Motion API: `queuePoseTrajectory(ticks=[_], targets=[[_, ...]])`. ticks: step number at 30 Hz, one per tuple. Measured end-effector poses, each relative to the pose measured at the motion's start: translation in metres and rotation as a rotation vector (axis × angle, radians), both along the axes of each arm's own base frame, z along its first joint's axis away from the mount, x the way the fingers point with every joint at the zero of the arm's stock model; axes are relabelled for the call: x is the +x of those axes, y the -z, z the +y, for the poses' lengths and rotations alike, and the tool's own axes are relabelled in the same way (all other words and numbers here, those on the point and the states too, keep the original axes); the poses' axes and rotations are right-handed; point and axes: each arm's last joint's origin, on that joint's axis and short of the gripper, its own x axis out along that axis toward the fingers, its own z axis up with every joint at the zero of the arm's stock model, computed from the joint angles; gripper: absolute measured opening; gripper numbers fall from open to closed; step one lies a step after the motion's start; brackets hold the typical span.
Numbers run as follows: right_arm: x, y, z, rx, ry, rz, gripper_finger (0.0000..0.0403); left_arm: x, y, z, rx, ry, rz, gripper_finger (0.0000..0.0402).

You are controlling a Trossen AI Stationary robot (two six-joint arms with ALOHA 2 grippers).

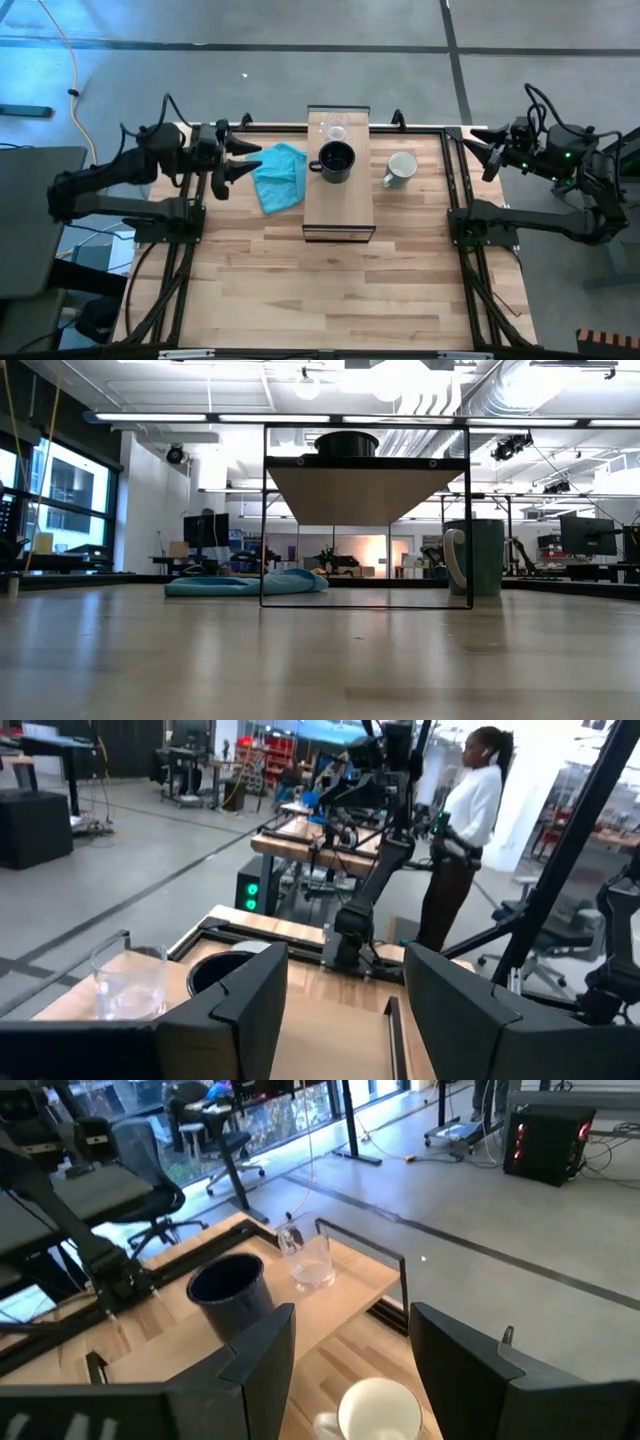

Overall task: Stack small to large cups/mugs on shelf
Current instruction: Put the light blue mug on the shelf

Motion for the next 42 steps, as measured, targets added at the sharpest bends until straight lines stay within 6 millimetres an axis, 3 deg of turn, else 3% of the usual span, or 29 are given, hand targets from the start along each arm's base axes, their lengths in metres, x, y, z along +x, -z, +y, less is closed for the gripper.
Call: queuePoseTrajectory(ticks=[6, 14, 27, 33, 42], targets=[[-0.002, 0.009, 0.002, 0.074, -0.026, 0.064, 0.0188, -0.005, 0.026, -0.001, -0.061, -0.003, 0.03, 0.0191], [-0.006, 0.025, 0.002, 0.295, 0.123, 0.099, 0.0188, -0.004, 0.043, -0.001, -0.107, -0.006, 0.059, 0.0191], [0.051, 0.094, -0.02, 0.459, 0.279, 0.223, 0.0188, -0.009, 0.065, -0.004, -0.15, 0.008, 0.095, 0.0191], [0.067, 0.105, -0.034, 0.515, 0.389, 0.214, 0.0188, -0.023, 0.081, -0.008, -0.188, -0.009, 0.07, 0.0191], [0.081, 0.105, -0.062, 0.813, 0.463, 0.218, 0.0188, -0.039, 0.1, -0.013, -0.243, -0.024, 0.025, 0.0191]])
